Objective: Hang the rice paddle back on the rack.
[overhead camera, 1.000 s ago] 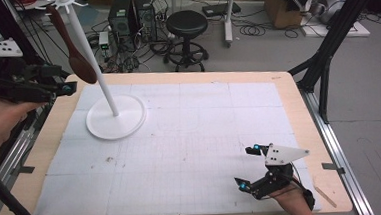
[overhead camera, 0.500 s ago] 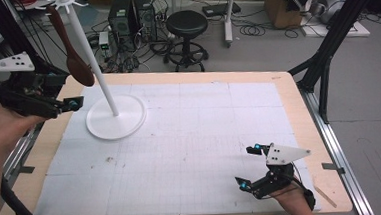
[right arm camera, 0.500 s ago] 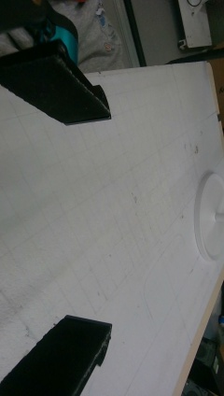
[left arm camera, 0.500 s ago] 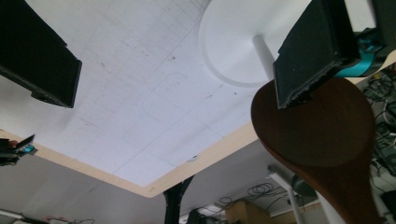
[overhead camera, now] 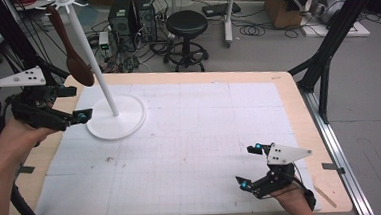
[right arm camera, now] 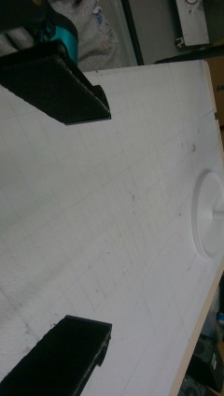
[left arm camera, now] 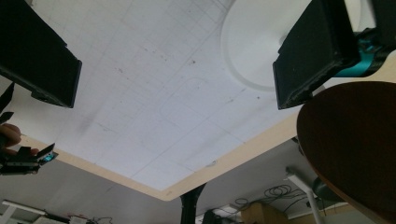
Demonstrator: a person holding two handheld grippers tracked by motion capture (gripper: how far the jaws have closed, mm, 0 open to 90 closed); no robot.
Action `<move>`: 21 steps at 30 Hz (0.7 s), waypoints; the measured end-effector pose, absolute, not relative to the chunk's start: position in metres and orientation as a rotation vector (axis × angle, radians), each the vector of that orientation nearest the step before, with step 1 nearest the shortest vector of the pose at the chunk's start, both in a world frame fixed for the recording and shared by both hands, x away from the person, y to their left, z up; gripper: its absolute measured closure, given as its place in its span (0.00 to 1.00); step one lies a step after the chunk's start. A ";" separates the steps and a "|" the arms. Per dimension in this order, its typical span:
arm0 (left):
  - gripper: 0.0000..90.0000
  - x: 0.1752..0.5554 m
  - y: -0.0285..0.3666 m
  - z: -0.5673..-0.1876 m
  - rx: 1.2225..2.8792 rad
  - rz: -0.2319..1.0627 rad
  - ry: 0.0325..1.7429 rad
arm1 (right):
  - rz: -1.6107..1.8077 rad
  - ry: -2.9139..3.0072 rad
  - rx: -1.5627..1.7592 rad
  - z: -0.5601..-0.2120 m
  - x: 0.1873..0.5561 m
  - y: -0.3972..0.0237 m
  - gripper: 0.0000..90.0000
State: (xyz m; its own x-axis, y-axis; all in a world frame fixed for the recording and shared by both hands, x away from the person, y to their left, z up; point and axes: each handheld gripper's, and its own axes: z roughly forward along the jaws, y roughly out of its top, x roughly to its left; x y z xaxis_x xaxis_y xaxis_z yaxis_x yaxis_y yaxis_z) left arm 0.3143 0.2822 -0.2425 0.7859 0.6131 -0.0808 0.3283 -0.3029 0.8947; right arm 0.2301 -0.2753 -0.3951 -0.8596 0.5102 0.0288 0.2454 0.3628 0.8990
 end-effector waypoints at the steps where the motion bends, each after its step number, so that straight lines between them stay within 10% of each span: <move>1: 0.02 0.313 0.281 -0.244 1.917 0.334 0.709 | 1.499 2.370 0.674 -0.395 0.230 -0.275 0.00; 21: 0.02 0.290 0.263 -0.284 1.900 0.268 0.644 | 1.524 2.318 0.725 -0.390 0.232 -0.277 0.00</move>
